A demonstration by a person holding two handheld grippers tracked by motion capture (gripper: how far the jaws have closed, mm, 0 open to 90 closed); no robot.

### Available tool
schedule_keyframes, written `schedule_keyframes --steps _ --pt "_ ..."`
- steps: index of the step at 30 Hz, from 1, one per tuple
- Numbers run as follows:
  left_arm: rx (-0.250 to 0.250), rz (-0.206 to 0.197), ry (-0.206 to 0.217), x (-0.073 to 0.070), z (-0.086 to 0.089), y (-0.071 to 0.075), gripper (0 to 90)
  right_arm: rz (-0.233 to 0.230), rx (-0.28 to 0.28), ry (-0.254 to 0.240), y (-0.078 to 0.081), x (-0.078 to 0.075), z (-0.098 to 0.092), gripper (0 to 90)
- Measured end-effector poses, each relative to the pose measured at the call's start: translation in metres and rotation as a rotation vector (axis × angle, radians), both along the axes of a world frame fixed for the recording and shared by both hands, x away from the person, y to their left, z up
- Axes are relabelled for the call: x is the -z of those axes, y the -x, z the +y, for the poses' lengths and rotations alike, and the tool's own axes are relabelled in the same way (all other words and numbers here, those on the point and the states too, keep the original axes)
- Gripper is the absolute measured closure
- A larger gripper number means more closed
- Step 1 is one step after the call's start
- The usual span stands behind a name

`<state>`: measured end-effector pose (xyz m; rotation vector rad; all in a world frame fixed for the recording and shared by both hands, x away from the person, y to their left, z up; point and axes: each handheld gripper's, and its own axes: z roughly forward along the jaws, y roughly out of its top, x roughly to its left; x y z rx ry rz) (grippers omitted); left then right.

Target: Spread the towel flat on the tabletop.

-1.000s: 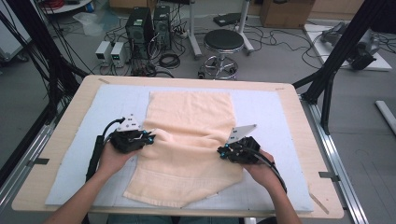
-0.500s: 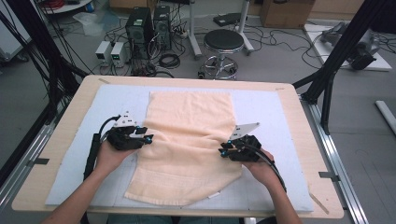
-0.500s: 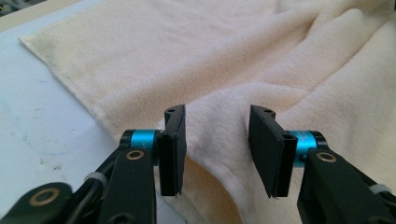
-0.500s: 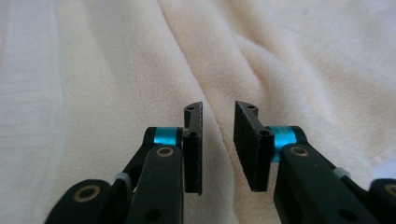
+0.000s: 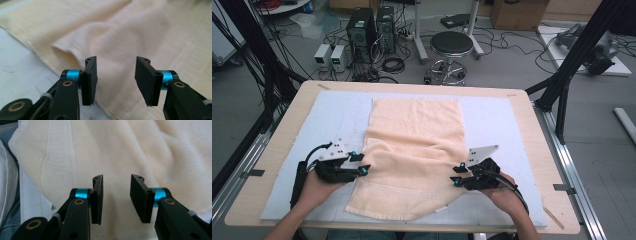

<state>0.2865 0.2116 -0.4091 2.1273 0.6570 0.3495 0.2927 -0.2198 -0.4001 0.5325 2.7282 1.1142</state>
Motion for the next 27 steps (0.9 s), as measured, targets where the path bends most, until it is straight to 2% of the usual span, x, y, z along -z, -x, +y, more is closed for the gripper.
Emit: schedule_keyframes --steps 3,7,8,10,12,13,15,17,19,20,23,27 --pt "0.049 0.030 -0.033 0.012 -0.008 0.003 52.7 0.036 -0.002 0.016 -0.002 0.014 0.005 61.6" --pt "0.086 0.060 -0.115 0.025 -0.015 0.001 49.7 0.070 -0.029 0.047 -0.007 0.027 0.014 65.3" --pt "0.094 0.061 -0.104 0.028 -0.015 0.000 51.0 0.077 -0.033 0.052 -0.008 0.030 0.015 67.2" --pt "0.104 0.062 -0.095 0.029 -0.014 0.001 56.8 0.097 -0.043 0.029 -0.010 0.031 0.015 73.7" --pt "0.103 0.065 -0.091 0.028 -0.016 0.002 63.4 0.087 -0.041 0.034 -0.010 0.030 0.015 83.9" --pt "0.104 0.063 -0.091 0.028 -0.017 0.004 69.6 0.078 -0.058 0.040 -0.009 0.030 0.017 85.7" --pt "0.121 0.049 -0.119 0.026 -0.020 0.007 81.7 0.069 -0.061 0.042 -0.009 0.029 0.017 86.7" --pt "0.129 0.047 -0.126 0.025 -0.021 0.009 84.4 0.068 -0.058 0.032 -0.007 0.026 0.014 87.2" --pt "0.136 0.050 -0.114 0.022 -0.020 0.010 85.3 0.067 -0.052 0.016 -0.004 0.021 0.010 87.4" --pt "0.136 0.052 -0.093 0.020 -0.020 0.010 85.4 0.064 -0.051 0.008 -0.002 0.017 0.008 87.4" --pt "0.137 0.027 -0.022 0.006 -0.015 0.013 85.4 0.032 -0.063 -0.012 0.004 0.002 0.005 87.4" --pt "0.124 -0.009 0.036 -0.014 -0.008 0.012 85.3 -0.020 -0.051 -0.029 0.002 -0.022 0.004 87.4"
